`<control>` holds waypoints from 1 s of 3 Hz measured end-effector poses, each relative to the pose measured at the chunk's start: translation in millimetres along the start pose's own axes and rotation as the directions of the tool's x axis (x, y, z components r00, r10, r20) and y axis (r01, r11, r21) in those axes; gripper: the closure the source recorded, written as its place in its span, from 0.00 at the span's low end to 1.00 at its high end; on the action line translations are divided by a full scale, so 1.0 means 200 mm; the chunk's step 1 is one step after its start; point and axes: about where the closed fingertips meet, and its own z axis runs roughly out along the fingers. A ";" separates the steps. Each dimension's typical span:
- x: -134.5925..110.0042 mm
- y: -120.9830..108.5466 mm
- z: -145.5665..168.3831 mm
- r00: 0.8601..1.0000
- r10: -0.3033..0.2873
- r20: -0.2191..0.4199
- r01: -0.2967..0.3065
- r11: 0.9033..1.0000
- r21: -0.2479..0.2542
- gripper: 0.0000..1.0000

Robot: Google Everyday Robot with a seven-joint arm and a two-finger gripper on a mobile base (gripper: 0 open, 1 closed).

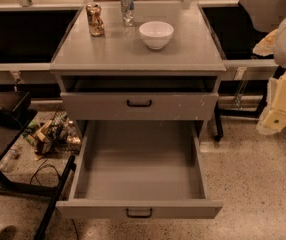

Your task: Close middle drawer

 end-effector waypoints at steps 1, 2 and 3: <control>0.00 0.00 0.00 1.000 0.000 0.001 0.000 1.000 0.003 0.00; 0.02 0.08 0.10 1.000 0.013 0.007 -0.013 1.000 -0.005 0.00; 0.01 0.26 0.28 0.995 0.077 0.062 -0.077 0.997 0.003 0.18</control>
Offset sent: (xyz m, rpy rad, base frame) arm -0.0360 0.0141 -0.1012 0.0434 0.0473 -0.0334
